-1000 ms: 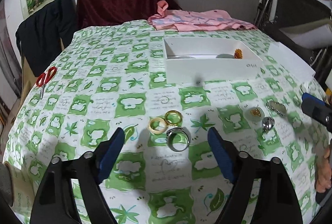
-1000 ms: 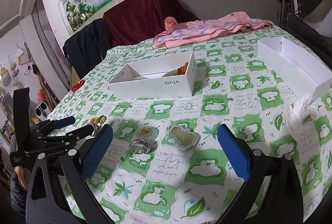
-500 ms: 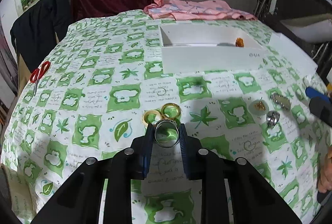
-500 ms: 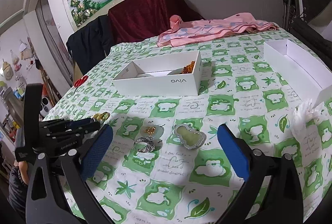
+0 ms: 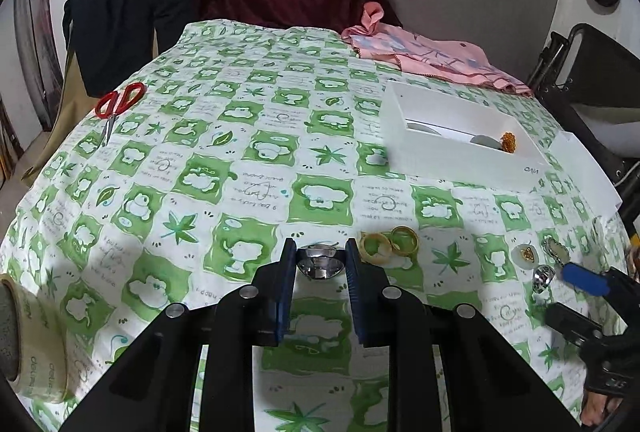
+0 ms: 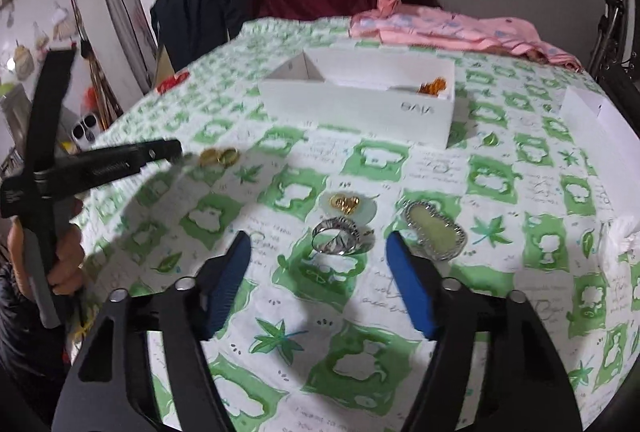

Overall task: Organize jewelry
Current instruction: 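Grasp a silver ring with right tool while left tool holds its ring, then carry both rings over the white box and lower them into the bangles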

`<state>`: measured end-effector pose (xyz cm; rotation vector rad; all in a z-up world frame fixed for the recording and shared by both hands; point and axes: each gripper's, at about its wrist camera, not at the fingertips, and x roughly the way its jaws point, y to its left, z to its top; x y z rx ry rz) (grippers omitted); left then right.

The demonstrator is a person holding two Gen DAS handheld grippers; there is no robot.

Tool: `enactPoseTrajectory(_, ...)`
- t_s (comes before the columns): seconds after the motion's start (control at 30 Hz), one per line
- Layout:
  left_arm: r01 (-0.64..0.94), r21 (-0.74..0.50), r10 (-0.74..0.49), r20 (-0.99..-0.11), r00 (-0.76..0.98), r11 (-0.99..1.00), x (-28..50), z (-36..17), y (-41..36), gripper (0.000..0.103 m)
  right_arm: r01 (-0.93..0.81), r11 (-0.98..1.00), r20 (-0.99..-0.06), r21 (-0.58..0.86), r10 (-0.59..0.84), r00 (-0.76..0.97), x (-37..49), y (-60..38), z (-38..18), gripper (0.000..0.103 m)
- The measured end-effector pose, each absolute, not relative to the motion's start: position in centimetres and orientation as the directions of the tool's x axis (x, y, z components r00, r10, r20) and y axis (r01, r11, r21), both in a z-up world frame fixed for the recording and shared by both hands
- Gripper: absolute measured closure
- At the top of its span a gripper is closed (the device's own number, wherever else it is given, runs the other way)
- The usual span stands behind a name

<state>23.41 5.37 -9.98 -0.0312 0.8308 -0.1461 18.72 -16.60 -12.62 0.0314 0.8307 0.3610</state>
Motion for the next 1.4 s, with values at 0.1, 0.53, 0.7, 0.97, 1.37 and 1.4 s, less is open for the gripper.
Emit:
enactPoseTrajectory(0.1, 0.124, -0.075, -0.139, -0.731, 0.668, 0.989, 23.3, -9.9, 5.1, 0.078, -0.274, 0.949, -0.739, 0.158, 0.298, 0.604, 19.4, -16.5, -13.1, 0.050)
enactPoseTrajectory(0.53, 0.150, -0.062, -0.146, -0.735, 0.662, 0.987, 23.3, -10.2, 4.3, 0.078, -0.245, 0.941, -0.700, 0.236, 0.339, 0.628, 19.1, -18.1, -12.7, 0.076)
enactPoseTrajectory(0.7, 0.160, -0.065, -0.155, -0.738, 0.656, 0.985, 23.2, -10.2, 4.3, 0.078, -0.222, 0.937, -0.686, 0.269, 0.348, 0.639, 18.2, -19.4, -12.5, 0.076)
enactPoseTrajectory(0.97, 0.222, -0.048, -0.185, -0.736, 0.651, 0.974, 23.4, -8.8, 2.5, 0.078, -0.200, 0.935, -0.648, 0.294, 0.349, 0.677, 18.1, -21.4, -10.5, 0.076)
enactPoseTrajectory(1.37, 0.268, -0.060, -0.239, -0.664, 0.709, 0.962, 29.4, -2.2, -1.7, 0.078, -0.211, 0.937, -0.570, 0.279, 0.338, 0.749, 25.8, -22.2, -4.4, 0.076)
enactPoseTrajectory(1.4, 0.272, -0.062, -0.242, -0.668, 0.703, 0.960, 30.2, -2.4, -2.2, 0.078, -0.209, 0.938, -0.576, 0.277, 0.336, 0.745, 26.6, -22.1, -4.5, 0.076)
